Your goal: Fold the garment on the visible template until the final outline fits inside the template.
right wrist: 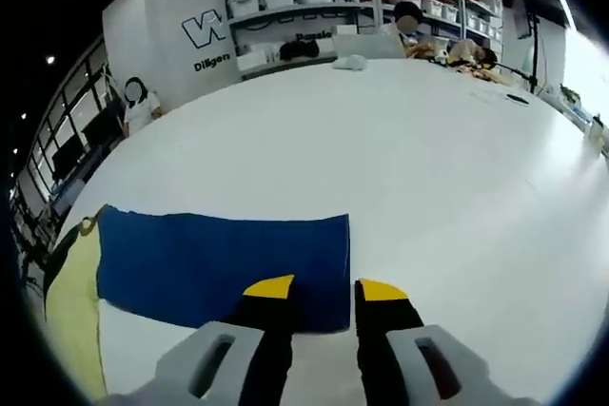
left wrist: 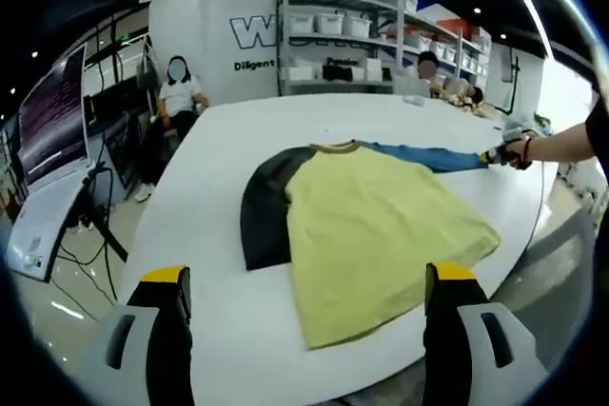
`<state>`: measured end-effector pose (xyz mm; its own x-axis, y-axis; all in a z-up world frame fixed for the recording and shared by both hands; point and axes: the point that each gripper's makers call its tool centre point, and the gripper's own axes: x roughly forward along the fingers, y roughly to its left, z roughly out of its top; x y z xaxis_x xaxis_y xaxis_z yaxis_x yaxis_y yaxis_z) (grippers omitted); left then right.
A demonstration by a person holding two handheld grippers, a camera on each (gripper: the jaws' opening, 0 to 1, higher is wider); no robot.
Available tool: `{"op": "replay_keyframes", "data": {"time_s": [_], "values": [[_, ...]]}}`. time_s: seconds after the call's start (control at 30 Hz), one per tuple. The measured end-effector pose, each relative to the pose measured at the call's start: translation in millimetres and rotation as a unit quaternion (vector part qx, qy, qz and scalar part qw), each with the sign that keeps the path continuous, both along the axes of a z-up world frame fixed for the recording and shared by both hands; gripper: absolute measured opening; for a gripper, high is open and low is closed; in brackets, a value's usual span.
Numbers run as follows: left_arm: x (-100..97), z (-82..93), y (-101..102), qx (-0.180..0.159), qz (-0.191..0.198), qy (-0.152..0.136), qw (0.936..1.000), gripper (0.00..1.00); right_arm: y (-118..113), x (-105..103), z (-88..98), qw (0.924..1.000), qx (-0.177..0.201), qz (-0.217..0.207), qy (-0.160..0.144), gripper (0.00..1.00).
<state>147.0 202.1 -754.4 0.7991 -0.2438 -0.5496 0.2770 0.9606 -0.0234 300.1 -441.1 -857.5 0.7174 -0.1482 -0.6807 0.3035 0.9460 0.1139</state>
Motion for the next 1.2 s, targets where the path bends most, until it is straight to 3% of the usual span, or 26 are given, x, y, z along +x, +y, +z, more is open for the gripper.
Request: {"op": "replay_keyframes", "data": {"time_s": [0.2, 0.33, 0.67, 0.8, 0.9, 1.2], "values": [[-1.1, -3.3, -2, 0.002, -0.003, 0.003, 1.0000, 0.98, -9, -2, -1.9, 0.9996, -0.027, -0.004, 0.009, 0.06], [1.3, -2.3, -1, -0.002, 0.002, 0.000, 1.0000, 0.97, -10, -2, -2.1, 0.9997, -0.023, -0.011, 0.006, 0.00], [1.7, -0.9, -2, 0.000, -0.001, -0.001, 1.0000, 0.97, -4, 0, -1.3, 0.9998, -0.020, -0.002, 0.002, 0.06], [2.3, -0.8, -3, 0.000, -0.001, -0.001, 1.0000, 0.96, 4, 4, -0.5, 0.9997, -0.019, 0.016, -0.002, 0.17], [2.1, -0.4, -4, 0.000, -0.003, 0.000, 1.0000, 0.96, 3, 3, -2.1, 0.9977, -0.055, 0.035, 0.015, 0.15], [0.4, 0.8, 1, 0.003, 0.003, -0.003, 1.0000, 0.95, 0, 1, -0.8, 0.9975, -0.064, 0.026, 0.014, 0.09]]}}
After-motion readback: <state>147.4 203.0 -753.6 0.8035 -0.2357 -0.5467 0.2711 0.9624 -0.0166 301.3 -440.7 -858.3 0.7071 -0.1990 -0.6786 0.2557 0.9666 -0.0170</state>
